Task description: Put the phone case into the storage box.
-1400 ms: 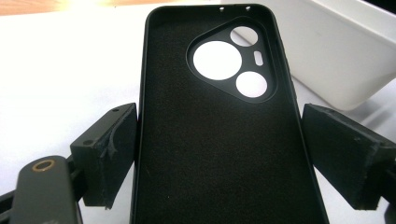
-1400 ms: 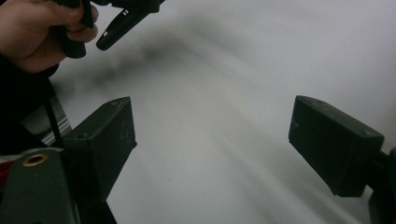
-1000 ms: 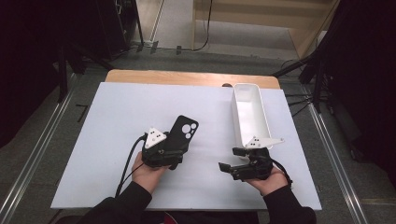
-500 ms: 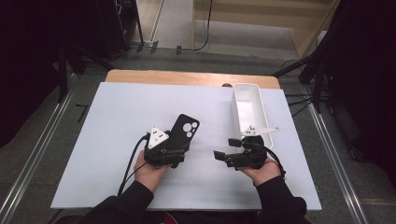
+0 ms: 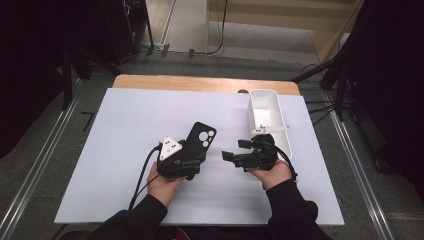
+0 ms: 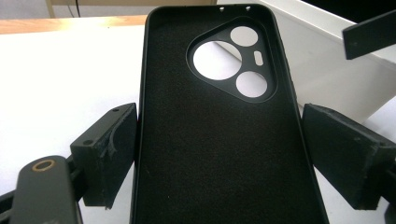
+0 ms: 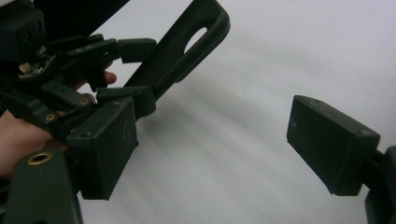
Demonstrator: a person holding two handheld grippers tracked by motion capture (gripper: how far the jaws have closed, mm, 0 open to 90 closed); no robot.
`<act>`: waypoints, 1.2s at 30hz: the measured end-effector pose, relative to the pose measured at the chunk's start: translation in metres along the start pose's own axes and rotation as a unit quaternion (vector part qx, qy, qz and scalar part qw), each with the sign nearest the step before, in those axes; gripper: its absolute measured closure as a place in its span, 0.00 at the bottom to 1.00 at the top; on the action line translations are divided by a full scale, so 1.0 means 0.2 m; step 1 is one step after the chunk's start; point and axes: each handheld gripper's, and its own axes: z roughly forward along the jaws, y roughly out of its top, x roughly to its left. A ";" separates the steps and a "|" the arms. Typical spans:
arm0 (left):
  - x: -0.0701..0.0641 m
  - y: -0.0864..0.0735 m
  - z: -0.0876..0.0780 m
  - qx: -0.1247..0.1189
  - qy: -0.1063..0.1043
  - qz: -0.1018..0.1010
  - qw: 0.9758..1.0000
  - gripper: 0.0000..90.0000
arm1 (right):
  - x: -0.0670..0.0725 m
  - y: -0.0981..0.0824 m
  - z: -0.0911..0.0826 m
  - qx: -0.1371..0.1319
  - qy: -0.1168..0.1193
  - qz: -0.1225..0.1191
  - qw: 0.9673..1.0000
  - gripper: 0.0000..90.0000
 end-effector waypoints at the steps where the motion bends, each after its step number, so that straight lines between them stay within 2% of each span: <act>1: 0.00 0.00 0.00 0.000 -0.001 -0.001 1.000 0.14 | 0.00 0.01 0.01 -0.002 0.002 0.002 1.000 0.16; 6: 0.00 0.00 0.00 -0.003 -0.005 -0.008 1.000 0.14 | 0.00 0.05 0.03 -0.004 0.008 0.002 1.000 0.21; 9: 0.01 0.00 0.00 -0.003 -0.019 -0.038 0.999 0.14 | 0.00 0.07 0.05 -0.002 0.009 0.002 1.000 0.21; 11: 0.01 0.00 -0.01 -0.006 -0.020 -0.042 0.999 0.14 | 0.00 0.09 0.06 -0.003 0.009 0.000 1.000 0.21; 17: 0.01 0.00 -0.01 -0.013 -0.021 -0.032 0.999 0.14 | 0.00 0.12 0.10 -0.001 0.011 0.009 1.000 0.21; 19: 0.00 0.00 -0.01 -0.017 -0.020 -0.036 0.999 0.14 | 0.00 0.13 0.12 0.004 0.013 0.013 1.000 0.21; 25: 0.00 -0.01 -0.01 -0.029 -0.023 -0.032 0.999 0.14 | 0.00 0.16 0.16 0.009 0.016 0.016 1.000 0.22; 28: -0.01 -0.01 -0.01 -0.031 -0.023 -0.029 0.999 0.14 | 0.00 0.17 0.18 0.012 0.011 0.017 1.000 0.24; 36: -0.03 -0.01 -0.01 -0.039 -0.025 -0.023 0.999 0.14 | -0.01 0.20 0.23 0.024 0.021 0.032 0.999 0.28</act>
